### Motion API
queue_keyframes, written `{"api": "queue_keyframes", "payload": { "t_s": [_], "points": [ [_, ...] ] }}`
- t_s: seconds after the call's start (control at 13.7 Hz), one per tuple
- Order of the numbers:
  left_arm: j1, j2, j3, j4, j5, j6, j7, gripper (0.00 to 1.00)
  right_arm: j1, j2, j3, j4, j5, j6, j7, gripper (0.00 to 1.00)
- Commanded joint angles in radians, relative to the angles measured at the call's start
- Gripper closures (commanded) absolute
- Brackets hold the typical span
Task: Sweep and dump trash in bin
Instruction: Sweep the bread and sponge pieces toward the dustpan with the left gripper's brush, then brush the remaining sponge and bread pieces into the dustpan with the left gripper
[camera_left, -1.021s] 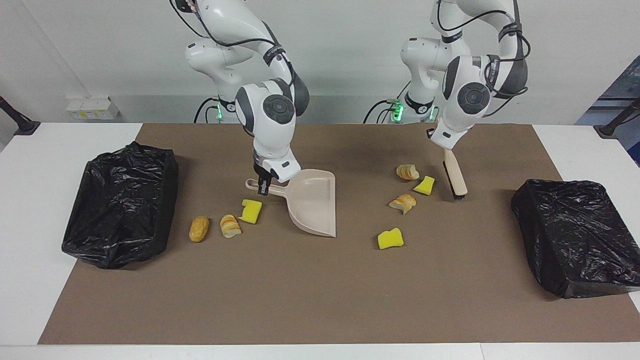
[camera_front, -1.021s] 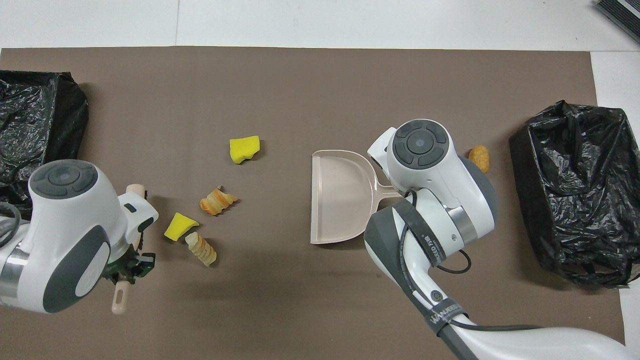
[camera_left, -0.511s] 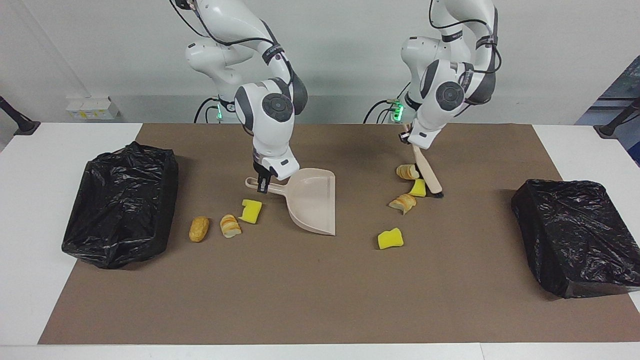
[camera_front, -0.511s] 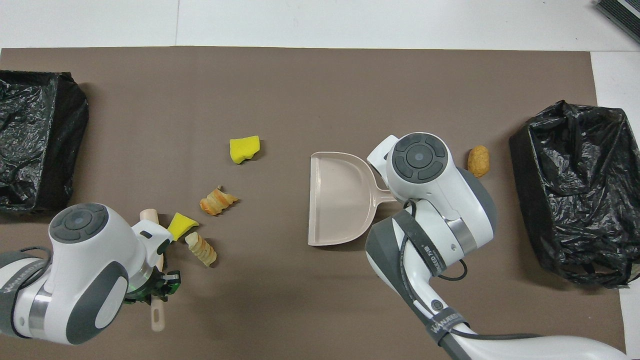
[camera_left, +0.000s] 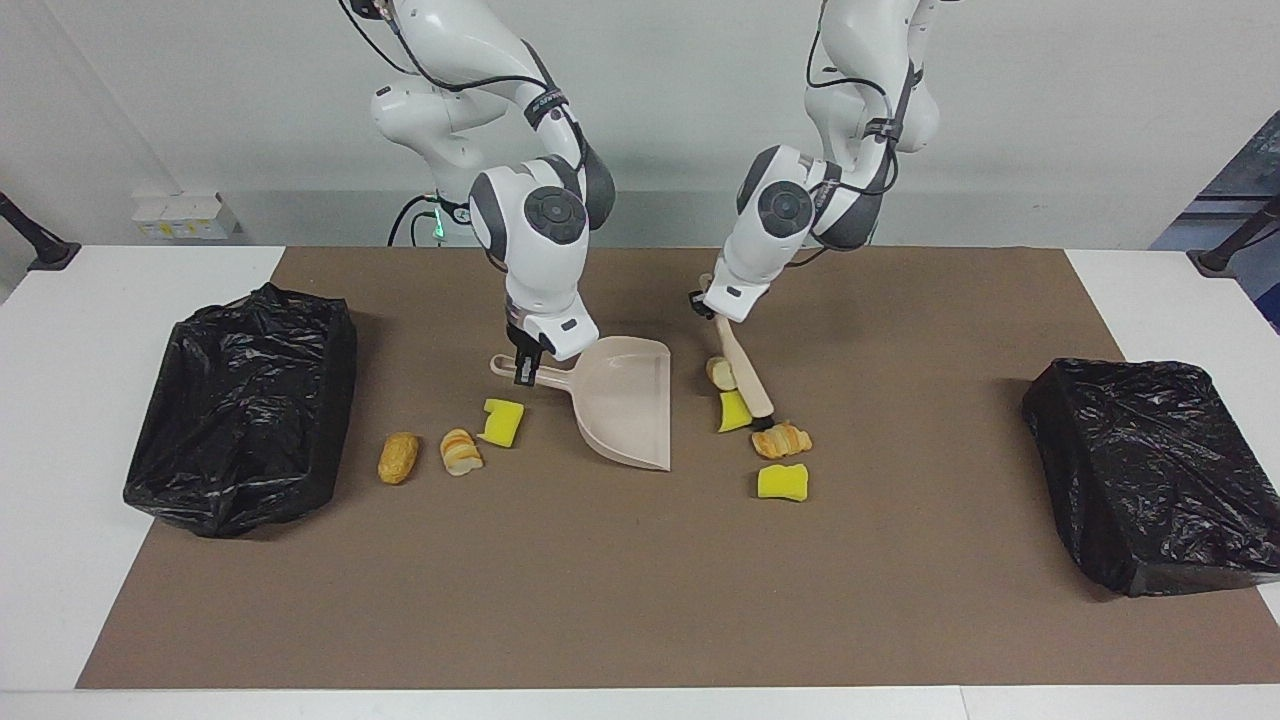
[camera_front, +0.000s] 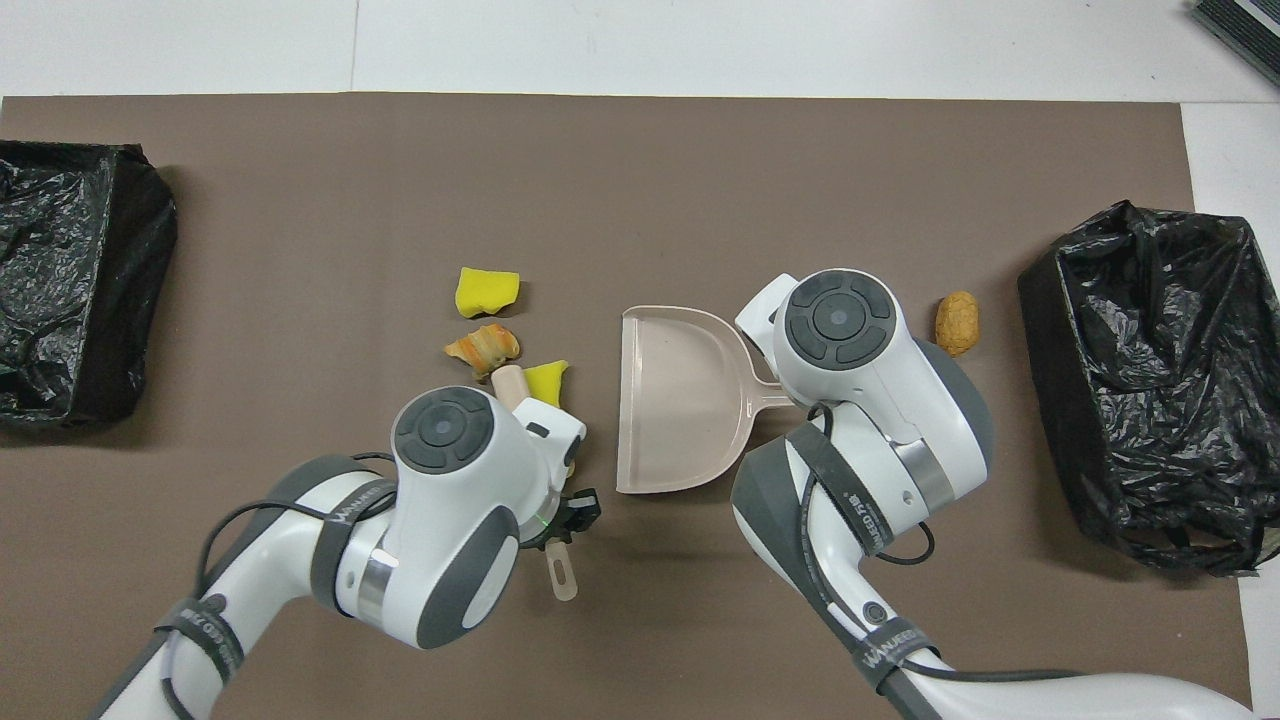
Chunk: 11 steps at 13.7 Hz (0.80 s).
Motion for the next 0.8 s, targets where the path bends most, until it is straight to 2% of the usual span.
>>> {"api": "queue_keyframes", "payload": {
  "t_s": [0.0, 0.22, 0.36, 0.44, 0.58, 0.73],
  "points": [
    [-0.094, 0.055, 0.007, 0.049, -0.083, 0.068, 0.015, 1.0, -0.006, -0.028, 0.008, -0.042, -0.001, 0.017, 0.016, 1.0],
    [-0.16, 0.084, 0.005, 0.167, -0.107, 0.062, 0.02, 1.0, -0.012, -0.028, 0.008, -0.043, -0.001, 0.017, 0.011, 1.0],
    [-0.157, 0.052, 0.007, 0.17, -0.107, 0.044, 0.065, 1.0, -0.012, -0.028, 0.008, -0.043, 0.006, 0.017, 0.013, 1.0],
    [-0.151, 0.023, 0.018, 0.17, -0.104, -0.007, 0.099, 1.0, -0.018, -0.028, 0.008, -0.043, 0.01, 0.018, -0.002, 1.0],
    [-0.114, -0.019, 0.036, 0.162, -0.046, -0.148, 0.121, 1.0, -0.032, -0.027, 0.008, -0.043, 0.013, 0.023, -0.036, 1.0],
    [-0.001, -0.051, 0.042, 0.164, 0.094, -0.225, 0.177, 1.0, -0.032, -0.025, 0.008, -0.043, 0.013, 0.035, -0.042, 1.0]
  ]
}}
